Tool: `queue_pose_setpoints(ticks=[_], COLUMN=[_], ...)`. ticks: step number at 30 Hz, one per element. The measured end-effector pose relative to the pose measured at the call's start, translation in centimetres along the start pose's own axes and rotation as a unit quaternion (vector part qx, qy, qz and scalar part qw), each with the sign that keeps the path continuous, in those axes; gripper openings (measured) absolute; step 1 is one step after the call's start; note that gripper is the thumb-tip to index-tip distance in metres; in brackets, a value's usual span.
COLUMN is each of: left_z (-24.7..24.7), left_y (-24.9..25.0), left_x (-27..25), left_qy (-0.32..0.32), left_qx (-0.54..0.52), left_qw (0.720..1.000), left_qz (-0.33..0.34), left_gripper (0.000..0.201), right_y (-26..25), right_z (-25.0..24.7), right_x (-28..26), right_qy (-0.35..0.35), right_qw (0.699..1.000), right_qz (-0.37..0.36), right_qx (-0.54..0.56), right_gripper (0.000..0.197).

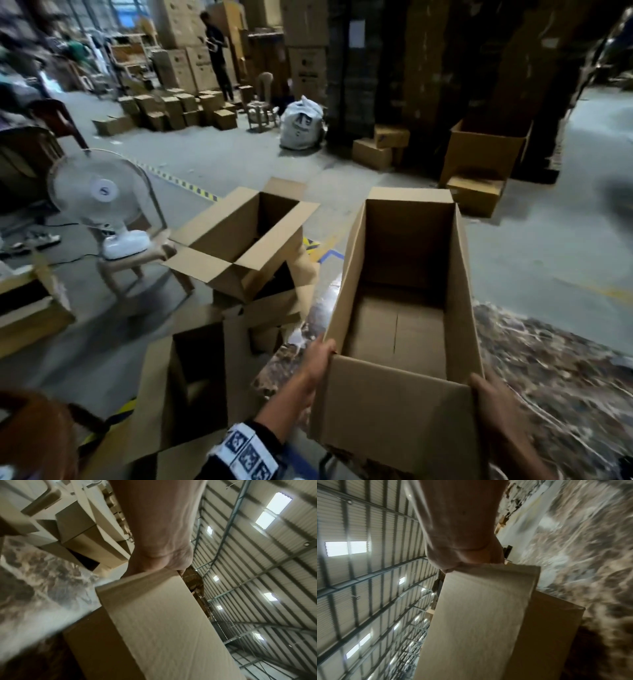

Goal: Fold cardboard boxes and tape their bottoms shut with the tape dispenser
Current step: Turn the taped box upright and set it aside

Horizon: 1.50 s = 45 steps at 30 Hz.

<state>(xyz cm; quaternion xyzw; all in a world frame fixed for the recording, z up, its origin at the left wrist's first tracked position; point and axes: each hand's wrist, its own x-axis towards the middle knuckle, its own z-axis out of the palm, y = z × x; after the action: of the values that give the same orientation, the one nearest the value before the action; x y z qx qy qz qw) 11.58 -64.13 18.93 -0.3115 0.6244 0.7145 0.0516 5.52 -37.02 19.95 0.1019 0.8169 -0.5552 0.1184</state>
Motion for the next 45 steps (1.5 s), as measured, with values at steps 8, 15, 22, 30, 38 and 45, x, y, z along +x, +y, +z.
queue_pose_setpoints(ticks=[8, 15, 22, 30, 38, 45], left_z=[-15.0, -30.6, -43.5, -51.1, -50.2, -48.9], left_y=[4.1, 4.2, -1.7, -12.7, -25.8, -30.3], left_x=[-1.2, -1.0, -0.3, 2.1, 9.2, 15.9], left_qy=[0.135, 0.349, 0.493, 0.544, 0.485, 0.427], left_qx=[-0.052, -0.100, -0.118, -0.142, -0.216, -0.224], left_qw=[0.983, 0.921, 0.854, 0.827, 0.837, 0.856], left_qz=[0.112, 0.142, 0.119, 0.003, -0.131, -0.187], left_gripper=[0.042, 0.057, 0.041, 0.056, 0.036, 0.050], right_y=[-9.8, -17.2, -19.3, -11.9, 0.6, 6.4], right_z=[15.5, 33.8, 50.2, 63.0, 68.1, 70.1], right_x=[0.7, 1.4, -0.8, -1.6, 2.8, 8.1], right_qy=[-0.118, -0.265, -0.389, -0.458, -0.449, -0.426], right_qw=[0.987, 0.940, 0.887, 0.853, 0.848, 0.853], right_qz=[-0.104, -0.213, -0.246, -0.200, -0.086, -0.045], right_qx=[0.038, 0.000, -0.042, -0.148, -0.269, -0.298], right_gripper=[0.055, 0.077, 0.077, 0.066, 0.056, 0.059])
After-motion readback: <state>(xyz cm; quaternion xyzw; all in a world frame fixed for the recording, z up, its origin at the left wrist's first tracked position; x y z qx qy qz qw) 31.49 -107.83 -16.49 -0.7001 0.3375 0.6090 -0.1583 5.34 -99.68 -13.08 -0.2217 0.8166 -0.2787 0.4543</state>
